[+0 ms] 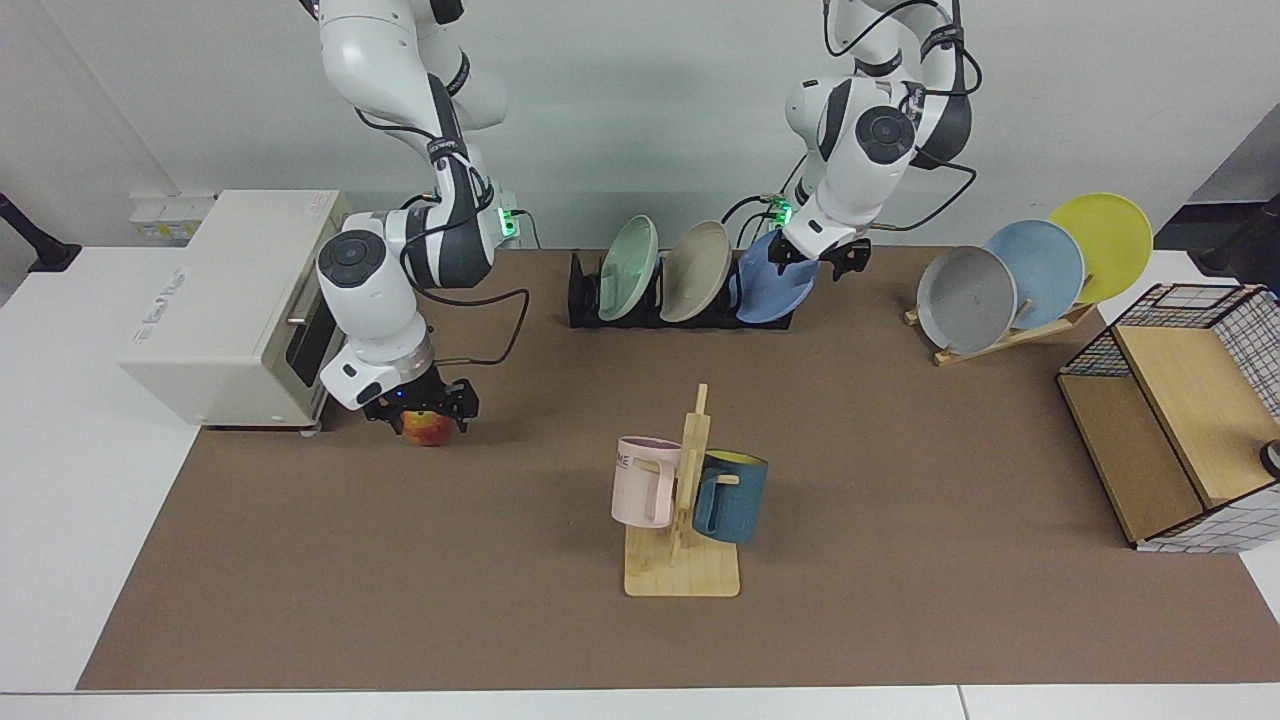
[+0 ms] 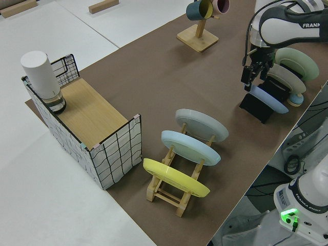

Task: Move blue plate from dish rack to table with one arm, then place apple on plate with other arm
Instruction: 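Grasp the plate with the left gripper while the right gripper grasps the apple, then lift the blue plate out of the dish rack with the left gripper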

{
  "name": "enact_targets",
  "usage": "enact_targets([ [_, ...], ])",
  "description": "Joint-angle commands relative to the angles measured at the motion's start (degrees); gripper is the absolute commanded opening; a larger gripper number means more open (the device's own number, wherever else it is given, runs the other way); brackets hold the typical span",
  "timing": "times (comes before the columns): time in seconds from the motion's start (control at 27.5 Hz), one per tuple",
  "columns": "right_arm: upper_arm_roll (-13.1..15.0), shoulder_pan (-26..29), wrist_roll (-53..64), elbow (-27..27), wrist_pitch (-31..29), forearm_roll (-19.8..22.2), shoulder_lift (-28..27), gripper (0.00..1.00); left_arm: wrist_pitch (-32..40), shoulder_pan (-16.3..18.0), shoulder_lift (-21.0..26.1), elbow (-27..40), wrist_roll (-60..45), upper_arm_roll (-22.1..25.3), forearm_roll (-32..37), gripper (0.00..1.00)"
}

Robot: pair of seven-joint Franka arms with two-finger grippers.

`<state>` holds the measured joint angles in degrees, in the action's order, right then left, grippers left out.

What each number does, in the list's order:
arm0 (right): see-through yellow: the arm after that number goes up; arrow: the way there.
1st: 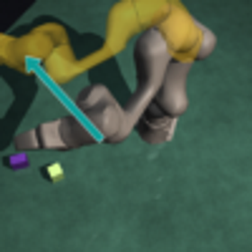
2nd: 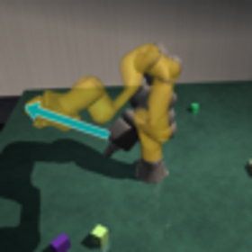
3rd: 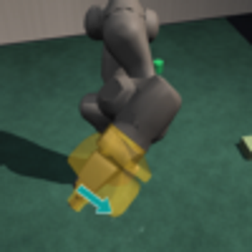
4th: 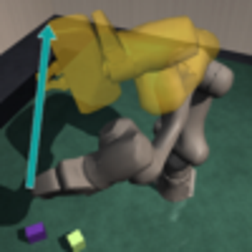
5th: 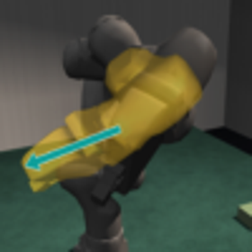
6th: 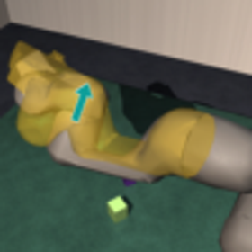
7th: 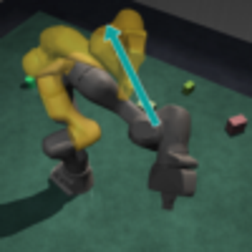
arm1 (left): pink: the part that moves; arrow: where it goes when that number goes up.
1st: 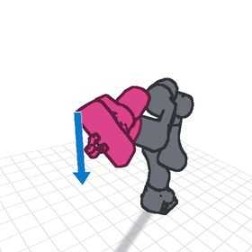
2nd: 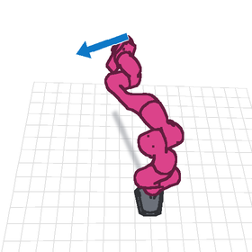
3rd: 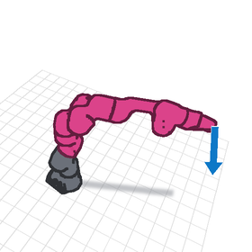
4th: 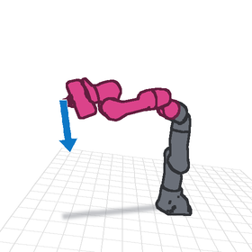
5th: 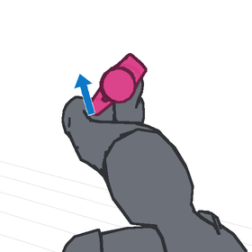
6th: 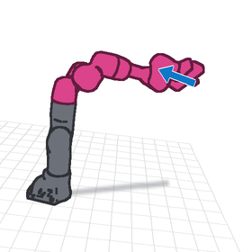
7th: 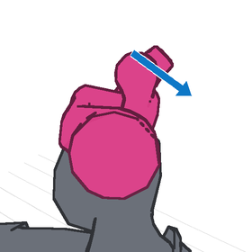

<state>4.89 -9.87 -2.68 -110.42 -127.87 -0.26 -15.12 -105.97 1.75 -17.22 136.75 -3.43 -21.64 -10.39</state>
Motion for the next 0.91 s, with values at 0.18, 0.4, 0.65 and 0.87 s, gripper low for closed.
enact_targets([
  [0.18,-0.2,3.3,6.4,-2.4,-2.0,0.9,-1.6,1.00,0.8,0.0,-2.0,1.4,0.5,-0.8,-0.7,0.03],
  [0.4,-0.2,3.0,6.4,-4.1,-1.9,0.8,-2.1,1.00,6.3,0.4,-2.0,-3.0,0.5,-0.2,3.0,0.00],
  [0.65,-0.2,3.1,6.4,-6.0,-1.6,0.8,-1.9,0.58,10.3,0.7,-1.9,-9.4,0.5,2.6,6.6,0.00],
  [0.87,-0.2,3.5,7.5,-5.0,-0.4,0.8,-1.4,0.00,7.3,0.7,1.8,-13.3,1.9,7.4,5.5,0.00],
])
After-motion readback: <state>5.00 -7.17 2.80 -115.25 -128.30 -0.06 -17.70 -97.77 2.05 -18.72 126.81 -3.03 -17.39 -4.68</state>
